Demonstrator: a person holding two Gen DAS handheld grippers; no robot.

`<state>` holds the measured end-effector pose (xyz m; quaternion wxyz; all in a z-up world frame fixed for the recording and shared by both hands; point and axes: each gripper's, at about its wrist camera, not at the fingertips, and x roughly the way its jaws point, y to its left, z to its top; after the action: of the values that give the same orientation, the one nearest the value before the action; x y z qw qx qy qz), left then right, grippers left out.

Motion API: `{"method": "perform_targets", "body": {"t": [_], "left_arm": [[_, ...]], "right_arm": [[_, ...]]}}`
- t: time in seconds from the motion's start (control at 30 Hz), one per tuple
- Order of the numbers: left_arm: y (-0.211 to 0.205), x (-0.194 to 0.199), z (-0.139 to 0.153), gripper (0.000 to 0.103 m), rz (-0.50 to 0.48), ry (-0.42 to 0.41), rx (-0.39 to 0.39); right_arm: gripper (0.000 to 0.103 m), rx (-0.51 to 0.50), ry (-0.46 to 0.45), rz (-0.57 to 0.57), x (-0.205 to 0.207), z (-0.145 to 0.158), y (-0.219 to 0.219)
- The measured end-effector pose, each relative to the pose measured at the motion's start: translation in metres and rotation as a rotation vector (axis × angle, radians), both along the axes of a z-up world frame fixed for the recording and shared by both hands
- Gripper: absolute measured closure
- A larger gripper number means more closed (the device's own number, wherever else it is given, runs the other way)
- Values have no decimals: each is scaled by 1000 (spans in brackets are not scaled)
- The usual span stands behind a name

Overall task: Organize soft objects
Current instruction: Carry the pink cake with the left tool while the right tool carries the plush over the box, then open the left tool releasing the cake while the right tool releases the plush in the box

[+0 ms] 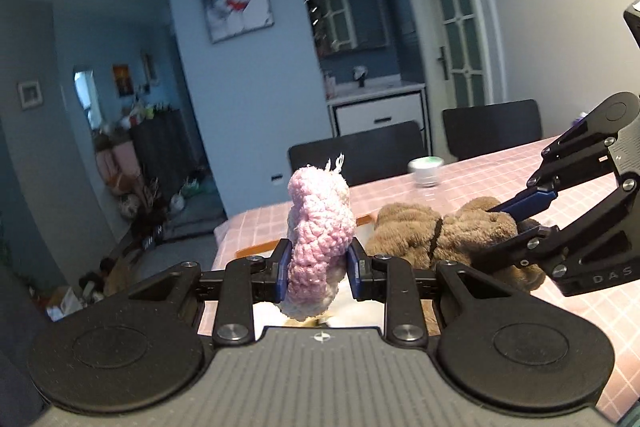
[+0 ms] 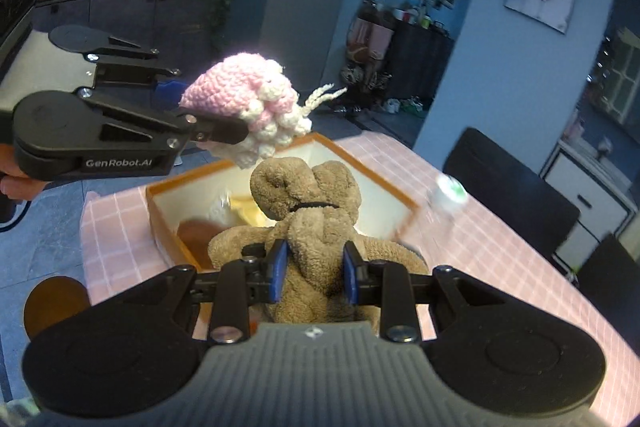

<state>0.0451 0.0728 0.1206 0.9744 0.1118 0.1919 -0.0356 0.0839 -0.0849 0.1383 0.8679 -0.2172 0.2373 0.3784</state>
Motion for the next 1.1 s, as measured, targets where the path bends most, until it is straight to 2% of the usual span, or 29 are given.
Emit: {"method": "perform_targets", "body": {"t": [0.13, 0.27, 0.33, 0.67, 0.93, 1.1], "left_arm": [[21, 35, -5, 71, 15, 73, -17], [28, 64, -22, 72, 16, 136, 29], [31, 81, -30, 72, 22, 184, 25], [53, 135, -65, 73, 17, 398, -17], [62, 160, -80, 73, 49, 533, -56], [65, 160, -84, 71, 52, 571, -73]], "right_arm": [[75, -52, -31, -15, 31, -1, 39], [75, -152, -27, -33, 67, -10, 74], [75, -205, -21, -31, 82, -17, 88], [75, -427, -45, 4, 136, -63, 131], [73, -486, 8, 28, 159, -87, 150], [68, -509, 27, 34, 164, -99, 155]]}}
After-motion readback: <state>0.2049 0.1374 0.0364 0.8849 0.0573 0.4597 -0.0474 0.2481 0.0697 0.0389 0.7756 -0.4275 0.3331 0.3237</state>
